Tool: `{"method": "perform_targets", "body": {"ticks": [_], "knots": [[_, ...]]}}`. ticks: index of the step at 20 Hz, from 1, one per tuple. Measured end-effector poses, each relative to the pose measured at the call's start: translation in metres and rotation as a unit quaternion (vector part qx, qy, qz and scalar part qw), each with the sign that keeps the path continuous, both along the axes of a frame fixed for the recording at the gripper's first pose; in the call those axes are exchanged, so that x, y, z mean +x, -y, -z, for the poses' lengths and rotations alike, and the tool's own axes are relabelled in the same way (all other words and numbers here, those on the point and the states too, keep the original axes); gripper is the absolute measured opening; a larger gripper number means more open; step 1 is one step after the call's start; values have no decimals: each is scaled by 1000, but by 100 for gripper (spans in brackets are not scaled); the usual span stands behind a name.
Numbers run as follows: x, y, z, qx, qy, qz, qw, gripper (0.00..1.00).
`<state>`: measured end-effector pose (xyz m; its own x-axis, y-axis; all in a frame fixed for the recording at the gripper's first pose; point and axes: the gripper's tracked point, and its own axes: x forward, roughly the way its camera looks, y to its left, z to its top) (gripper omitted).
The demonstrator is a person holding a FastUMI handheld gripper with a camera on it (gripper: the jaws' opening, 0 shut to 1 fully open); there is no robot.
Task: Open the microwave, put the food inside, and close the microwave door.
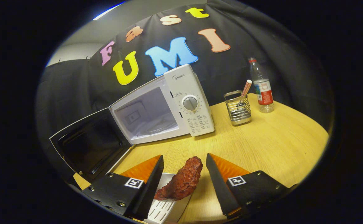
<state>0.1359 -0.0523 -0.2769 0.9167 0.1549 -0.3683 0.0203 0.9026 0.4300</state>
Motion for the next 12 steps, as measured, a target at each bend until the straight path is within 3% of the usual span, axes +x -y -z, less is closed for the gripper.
{"method": "perform_targets", "body": {"ticks": [4, 6, 7, 12], "knots": [[-1, -13, 5, 64, 3, -6, 998, 82], [3, -2, 13, 78, -7, 25, 997, 47], [5, -7, 13, 101, -9, 20, 995, 29], [-1, -12, 11, 202, -24, 18, 979, 13]]}}
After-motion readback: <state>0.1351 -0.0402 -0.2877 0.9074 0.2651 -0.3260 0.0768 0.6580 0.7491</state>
